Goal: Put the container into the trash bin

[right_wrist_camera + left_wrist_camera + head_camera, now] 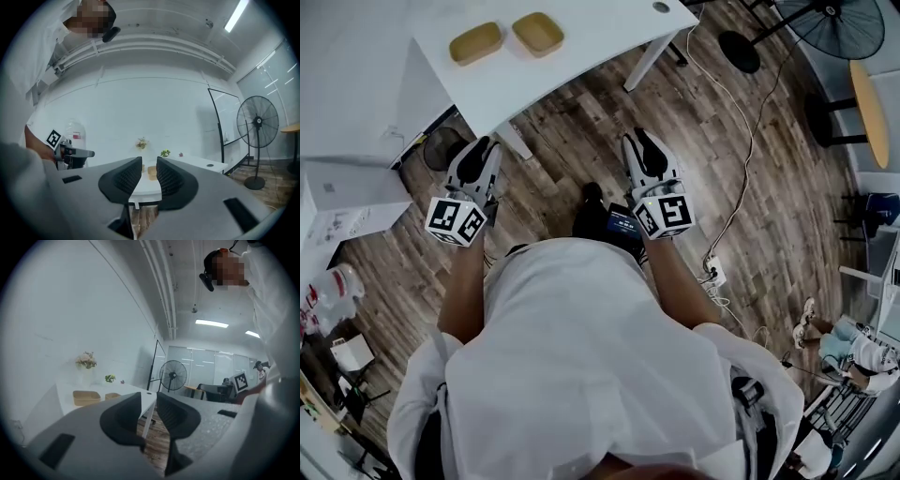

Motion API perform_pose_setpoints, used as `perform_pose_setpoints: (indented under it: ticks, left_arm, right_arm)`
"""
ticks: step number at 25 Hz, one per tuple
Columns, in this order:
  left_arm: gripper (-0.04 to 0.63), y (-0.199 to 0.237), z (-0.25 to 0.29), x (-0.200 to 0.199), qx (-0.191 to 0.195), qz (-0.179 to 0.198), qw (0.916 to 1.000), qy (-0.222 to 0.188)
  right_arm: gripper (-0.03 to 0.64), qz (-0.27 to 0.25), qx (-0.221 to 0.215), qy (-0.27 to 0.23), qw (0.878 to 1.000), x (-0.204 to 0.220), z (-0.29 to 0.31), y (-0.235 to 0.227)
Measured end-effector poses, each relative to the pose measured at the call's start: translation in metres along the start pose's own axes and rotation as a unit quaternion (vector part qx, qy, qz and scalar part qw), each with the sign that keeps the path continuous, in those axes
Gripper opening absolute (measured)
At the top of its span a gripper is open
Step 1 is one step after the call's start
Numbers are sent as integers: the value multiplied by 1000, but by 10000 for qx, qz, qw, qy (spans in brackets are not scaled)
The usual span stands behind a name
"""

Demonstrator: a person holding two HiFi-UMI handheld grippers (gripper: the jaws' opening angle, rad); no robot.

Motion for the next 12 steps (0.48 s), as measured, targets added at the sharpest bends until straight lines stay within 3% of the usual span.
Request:
perform_pose_setpoints:
  ticks: [6, 12]
  left_arm:
    - [115, 12, 67, -18, -714, 237, 9972, -26]
    - [140, 35, 99, -21, -1274, 278, 9914, -39]
  right_arm:
    - [117, 177, -718, 75, 9972, 1, 66, -68]
    - [117, 289, -1236, 115, 9919, 14, 124, -105]
Point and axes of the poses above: the fingertips, and each gripper's own axes: z forward along the fingers, y to its left, x out of its underside, the point moved 3 cm from there along -z, backward along the fingers, and after that the axes turned 8 degrees about -y, right-handed, at the moved point
